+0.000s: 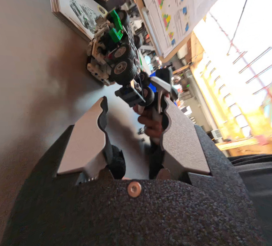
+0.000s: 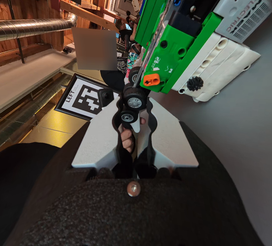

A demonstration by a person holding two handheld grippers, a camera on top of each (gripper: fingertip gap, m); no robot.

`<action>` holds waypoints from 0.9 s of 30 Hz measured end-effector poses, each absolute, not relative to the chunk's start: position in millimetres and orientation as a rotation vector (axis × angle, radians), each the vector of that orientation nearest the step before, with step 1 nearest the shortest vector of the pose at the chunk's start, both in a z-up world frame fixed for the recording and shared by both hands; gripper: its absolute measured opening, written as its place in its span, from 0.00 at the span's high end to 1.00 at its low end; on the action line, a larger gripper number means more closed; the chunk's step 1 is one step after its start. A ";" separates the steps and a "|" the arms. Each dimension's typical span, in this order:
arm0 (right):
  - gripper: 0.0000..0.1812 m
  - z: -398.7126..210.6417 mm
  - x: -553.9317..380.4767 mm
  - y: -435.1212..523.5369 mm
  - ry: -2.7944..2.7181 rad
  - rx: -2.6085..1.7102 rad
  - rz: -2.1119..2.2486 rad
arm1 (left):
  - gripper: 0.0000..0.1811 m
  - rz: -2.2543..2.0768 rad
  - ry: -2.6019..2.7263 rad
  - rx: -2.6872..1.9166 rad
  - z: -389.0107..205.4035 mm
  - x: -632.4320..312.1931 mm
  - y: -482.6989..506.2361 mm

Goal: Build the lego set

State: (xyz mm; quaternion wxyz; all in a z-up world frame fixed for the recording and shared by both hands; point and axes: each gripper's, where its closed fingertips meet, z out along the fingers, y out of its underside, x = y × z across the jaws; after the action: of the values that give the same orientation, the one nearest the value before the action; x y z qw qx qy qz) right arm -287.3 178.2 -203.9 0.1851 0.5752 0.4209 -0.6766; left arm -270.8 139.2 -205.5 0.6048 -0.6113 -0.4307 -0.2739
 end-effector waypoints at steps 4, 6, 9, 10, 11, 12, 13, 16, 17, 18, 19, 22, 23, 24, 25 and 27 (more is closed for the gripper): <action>0.84 -203.8 -283.7 169.7 1.179 1.607 -1.904 | 0.65 -0.832 -1.082 -1.188 -201.1 -275.7 153.2; 0.84 -203.6 -282.8 167.0 1.159 1.599 -1.900 | 0.69 -0.879 -1.104 -1.159 -203.8 -276.0 160.9; 0.84 -202.7 -281.3 161.8 1.160 1.583 -1.891 | 0.87 -0.933 -1.154 -1.018 -203.1 -285.2 161.2; 0.84 -203.7 -281.4 159.9 1.167 1.588 -1.885 | 0.87 -0.937 -1.171 -0.987 -204.3 -288.1 160.2; 0.84 -203.8 -282.1 160.3 1.166 1.593 -1.891 | 0.87 -0.933 -1.175 -0.979 -204.8 -289.5 160.1; 0.84 -203.9 -282.3 160.4 1.165 1.593 -1.892 | 0.87 -0.917 -1.173 -0.992 -205.3 -290.1 160.1; 0.84 -203.6 -282.4 160.6 1.162 1.590 -1.891 | 0.87 -0.899 -1.171 -1.007 -205.4 -290.5 160.1; 0.84 -203.7 -281.2 161.2 1.179 1.597 -1.891 | 0.87 -0.892 -1.173 -1.007 -205.5 -290.7 160.3; 0.84 -203.9 -280.1 161.6 1.182 1.598 -1.888 | 0.88 -0.888 -1.167 -1.015 -205.5 -290.3 160.7; 0.84 -203.7 -278.9 162.0 1.181 1.599 -1.888 | 0.88 -0.878 -1.162 -1.026 -205.3 -290.0 160.9; 0.84 -203.8 -277.1 162.4 1.177 1.597 -1.884 | 0.87 -0.866 -1.164 -1.028 -205.1 -291.0 160.6; 0.84 -200.5 -273.7 171.4 1.110 1.601 -1.898 | 0.87 -0.814 -1.214 -0.950 -206.2 -308.0 148.4; 0.84 -199.5 -273.2 177.6 1.108 1.610 -1.914 | 0.87 -0.795 -1.215 -0.949 -206.2 -312.0 144.6; 0.84 -200.1 -270.4 179.9 1.147 1.611 -1.912 | 0.87 -0.775 -1.215 -0.966 -206.5 -312.8 143.2; 0.84 -199.3 -266.2 179.1 1.179 1.597 -1.904 | 0.87 -0.760 -1.222 -0.970 -206.4 -313.3 142.0; 0.84 -196.4 -259.0 176.5 1.231 1.562 -1.887 | 0.87 -0.761 -1.231 -0.958 -206.9 -314.4 140.5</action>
State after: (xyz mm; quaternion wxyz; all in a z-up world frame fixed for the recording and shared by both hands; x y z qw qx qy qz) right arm -259.0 176.5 -196.4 0.1989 0.5583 0.4402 -0.6745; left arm -314.4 140.5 -206.9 0.6467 -0.4211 -0.5409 -0.3345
